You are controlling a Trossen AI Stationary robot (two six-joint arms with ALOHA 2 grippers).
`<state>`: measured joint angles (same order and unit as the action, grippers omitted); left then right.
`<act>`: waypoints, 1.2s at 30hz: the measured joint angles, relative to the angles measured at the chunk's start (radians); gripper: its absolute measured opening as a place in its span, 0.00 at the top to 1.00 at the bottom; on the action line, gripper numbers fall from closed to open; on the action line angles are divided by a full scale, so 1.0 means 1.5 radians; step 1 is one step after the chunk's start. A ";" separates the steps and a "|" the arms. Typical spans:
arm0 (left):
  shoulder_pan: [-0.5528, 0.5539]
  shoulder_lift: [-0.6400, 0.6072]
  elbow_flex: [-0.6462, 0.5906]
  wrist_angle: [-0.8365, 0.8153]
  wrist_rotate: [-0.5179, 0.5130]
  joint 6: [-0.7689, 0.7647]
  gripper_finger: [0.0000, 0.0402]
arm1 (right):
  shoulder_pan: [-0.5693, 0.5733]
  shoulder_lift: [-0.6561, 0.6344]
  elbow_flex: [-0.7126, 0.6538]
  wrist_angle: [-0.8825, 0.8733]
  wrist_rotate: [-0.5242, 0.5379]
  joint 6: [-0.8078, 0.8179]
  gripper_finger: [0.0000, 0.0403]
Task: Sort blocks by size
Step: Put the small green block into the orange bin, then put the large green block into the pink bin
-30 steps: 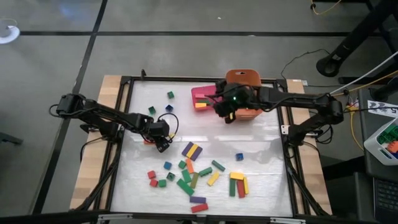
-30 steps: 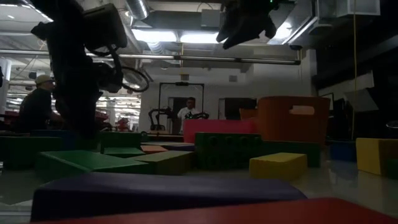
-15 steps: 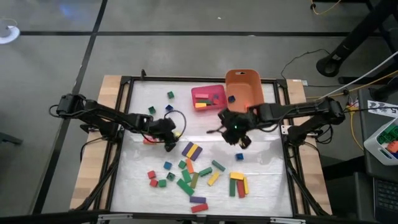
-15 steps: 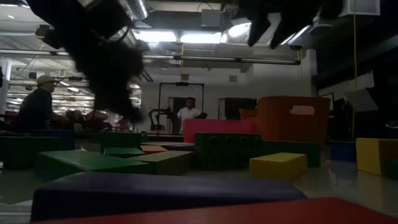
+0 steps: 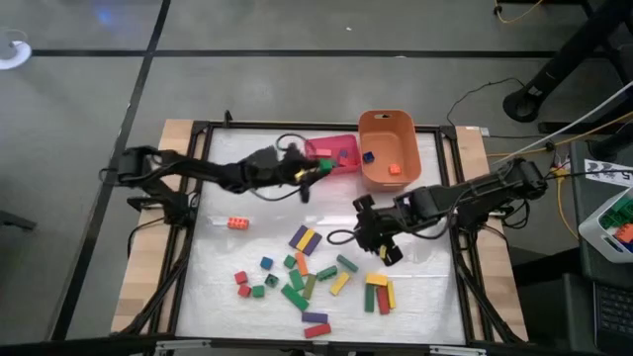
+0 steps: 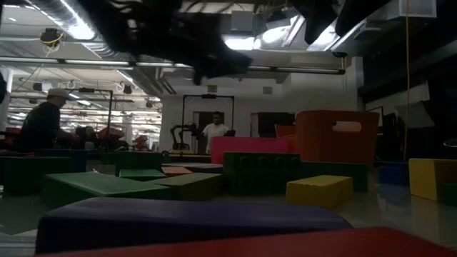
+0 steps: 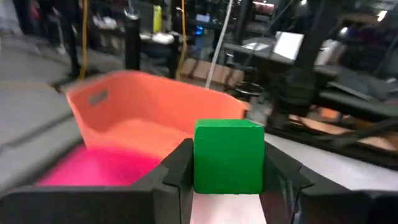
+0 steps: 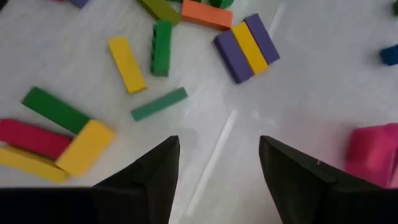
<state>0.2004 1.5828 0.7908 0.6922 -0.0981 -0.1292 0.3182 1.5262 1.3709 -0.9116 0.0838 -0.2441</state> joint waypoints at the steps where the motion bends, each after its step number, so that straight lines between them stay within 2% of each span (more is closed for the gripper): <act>1: 0.008 0.024 0.029 0.000 0.000 0.020 0.71 | 0.007 0.002 0.000 0.002 0.007 0.014 0.45; 6: 0.040 0.151 0.179 -0.002 0.012 0.064 0.67 | 0.044 0.020 0.000 0.009 0.044 0.116 0.45; 13: 0.067 0.310 0.364 -0.023 0.053 0.073 0.69 | 0.095 0.058 0.000 0.012 0.049 0.227 0.45; 20: 0.073 0.419 0.473 -0.029 0.053 0.081 0.62 | 0.135 0.080 0.000 0.018 0.056 0.268 0.45; 25: 0.072 0.431 0.489 -0.083 0.053 0.106 0.53 | 0.142 0.089 0.000 0.016 0.070 0.283 0.45; 30: 0.075 0.414 0.489 -0.135 0.054 0.084 0.47 | 0.141 0.095 0.000 0.014 0.081 0.312 0.45; 33: 0.083 0.376 0.488 -0.216 0.053 0.070 0.46 | 0.141 0.101 0.001 0.020 0.098 0.339 0.45; 36: 0.093 0.325 0.489 -0.348 0.056 0.098 0.48 | 0.141 0.109 0.000 0.023 0.115 0.372 0.45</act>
<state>0.3404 2.0703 1.5238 0.1709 -0.0134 0.0176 0.5301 1.6890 1.3708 -0.8776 0.2557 0.3138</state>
